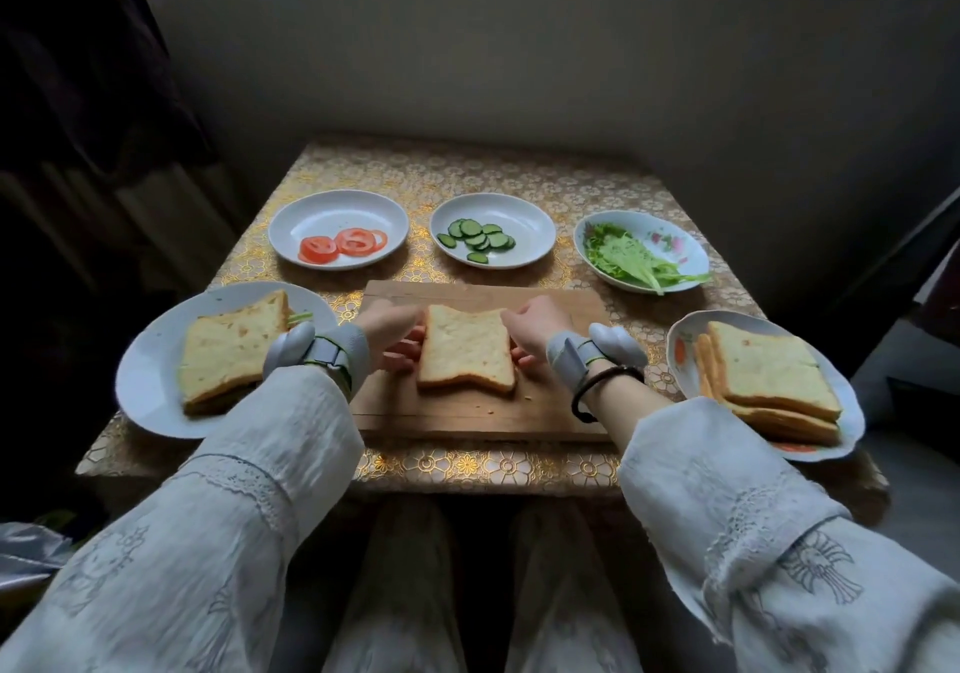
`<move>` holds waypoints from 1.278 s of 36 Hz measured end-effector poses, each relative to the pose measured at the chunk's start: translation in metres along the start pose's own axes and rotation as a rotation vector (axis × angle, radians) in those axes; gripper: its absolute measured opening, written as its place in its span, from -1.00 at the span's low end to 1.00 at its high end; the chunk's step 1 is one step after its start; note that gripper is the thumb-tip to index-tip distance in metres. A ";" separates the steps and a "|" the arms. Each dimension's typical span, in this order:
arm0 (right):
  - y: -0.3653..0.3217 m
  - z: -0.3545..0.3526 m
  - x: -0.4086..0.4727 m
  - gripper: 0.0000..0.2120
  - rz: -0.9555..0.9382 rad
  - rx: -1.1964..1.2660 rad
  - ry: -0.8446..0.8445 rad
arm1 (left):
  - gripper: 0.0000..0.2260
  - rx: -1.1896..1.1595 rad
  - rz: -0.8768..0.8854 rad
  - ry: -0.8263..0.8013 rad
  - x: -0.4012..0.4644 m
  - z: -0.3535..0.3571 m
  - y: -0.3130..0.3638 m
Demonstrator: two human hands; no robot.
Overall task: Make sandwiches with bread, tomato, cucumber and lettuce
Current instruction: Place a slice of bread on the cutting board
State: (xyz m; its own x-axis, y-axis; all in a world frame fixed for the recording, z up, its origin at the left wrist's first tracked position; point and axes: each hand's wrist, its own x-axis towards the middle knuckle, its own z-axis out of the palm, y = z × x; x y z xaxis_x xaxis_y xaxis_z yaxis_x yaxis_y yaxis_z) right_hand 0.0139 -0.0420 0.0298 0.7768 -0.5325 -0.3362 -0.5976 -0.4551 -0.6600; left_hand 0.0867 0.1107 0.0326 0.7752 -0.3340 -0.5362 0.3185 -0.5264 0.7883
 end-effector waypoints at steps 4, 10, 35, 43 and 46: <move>-0.013 -0.004 0.008 -0.68 -0.103 -0.338 0.073 | -0.76 0.270 0.025 -0.087 -0.003 -0.014 0.011; -0.053 0.004 0.027 -0.59 -0.263 -0.506 0.050 | -0.66 0.540 0.000 -0.182 0.003 -0.045 0.035; -0.179 0.102 0.180 -0.54 -0.633 -0.757 -0.090 | -0.47 0.944 0.156 0.213 0.150 -0.159 0.051; -0.180 0.110 0.193 -0.51 -0.608 -0.784 -0.100 | -0.45 0.976 0.168 0.245 0.166 -0.159 0.051; -0.182 0.110 0.192 -0.57 -0.596 -0.765 -0.099 | -0.44 0.991 0.158 0.256 0.169 -0.159 0.051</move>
State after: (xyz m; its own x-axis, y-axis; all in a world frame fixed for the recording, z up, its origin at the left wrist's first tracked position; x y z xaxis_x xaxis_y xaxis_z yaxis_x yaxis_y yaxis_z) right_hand 0.2942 0.0174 0.0114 0.9859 -0.0182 -0.1662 -0.0414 -0.9897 -0.1371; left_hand 0.3209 0.1519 0.0301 0.8987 -0.3399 -0.2770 -0.2989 -0.9371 0.1803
